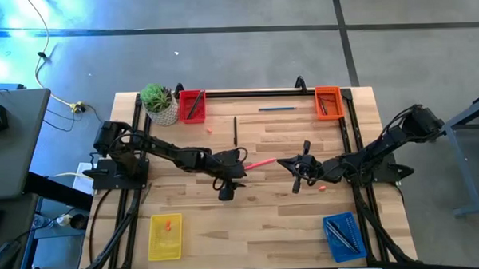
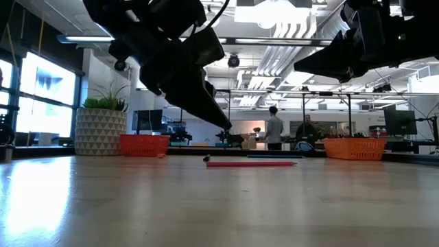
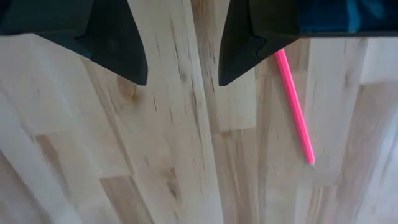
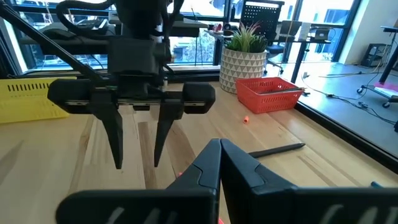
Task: Sort crayons/erasers/pens/pencils in bins
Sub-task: Put the pink pencil into the red bin
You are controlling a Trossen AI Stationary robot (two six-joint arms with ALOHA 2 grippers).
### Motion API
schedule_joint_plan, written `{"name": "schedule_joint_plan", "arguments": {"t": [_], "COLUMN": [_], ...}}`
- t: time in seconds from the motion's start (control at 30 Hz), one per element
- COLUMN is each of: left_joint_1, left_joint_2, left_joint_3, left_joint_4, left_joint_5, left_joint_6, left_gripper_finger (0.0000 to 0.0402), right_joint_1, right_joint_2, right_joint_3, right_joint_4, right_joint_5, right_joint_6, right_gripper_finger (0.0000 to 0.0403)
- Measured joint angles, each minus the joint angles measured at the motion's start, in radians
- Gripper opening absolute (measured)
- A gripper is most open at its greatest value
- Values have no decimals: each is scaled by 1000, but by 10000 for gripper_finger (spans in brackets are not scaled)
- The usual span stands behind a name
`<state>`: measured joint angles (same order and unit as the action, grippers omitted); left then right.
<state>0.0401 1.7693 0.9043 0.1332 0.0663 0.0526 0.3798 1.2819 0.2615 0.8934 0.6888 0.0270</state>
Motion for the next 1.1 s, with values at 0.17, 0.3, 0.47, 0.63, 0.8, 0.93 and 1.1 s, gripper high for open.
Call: {"name": "schedule_joint_plan", "arguments": {"t": [0.17, 0.3, 0.47, 0.63, 0.8, 0.93, 1.1], "left_joint_1": [22, 60, 103, 138, 145, 140, 140], "left_joint_2": [22, 63, 118, 144, 149, 145, 143], "left_joint_3": [0, 0, 0, 0, 1, 6, 6], "left_joint_4": [64, 77, 77, 74, 34, -19, -43], "left_joint_5": [8, 3, 1, 1, 30, 14, 15], "left_joint_6": [4, 3, 4, 2, 5, 22, 43], "left_gripper_finger": [201, 199, 190, 175, 148, 124, 98], "right_joint_1": [1, 1, 1, 1, 1, 1, 1], "right_joint_2": [0, 0, 2, 2, 2, 2, 2], "right_joint_3": [0, 0, 0, 0, 0, 0, 0], "right_joint_4": [-1, -8, -20, -25, -26, -28, -28], "right_joint_5": [0, 0, 0, 0, 0, 0, 0], "right_joint_6": [1, 2, 9, 18, 18, 22, 25], "right_gripper_finger": [0, 0, 0, 0, 0, 0, 0]}}
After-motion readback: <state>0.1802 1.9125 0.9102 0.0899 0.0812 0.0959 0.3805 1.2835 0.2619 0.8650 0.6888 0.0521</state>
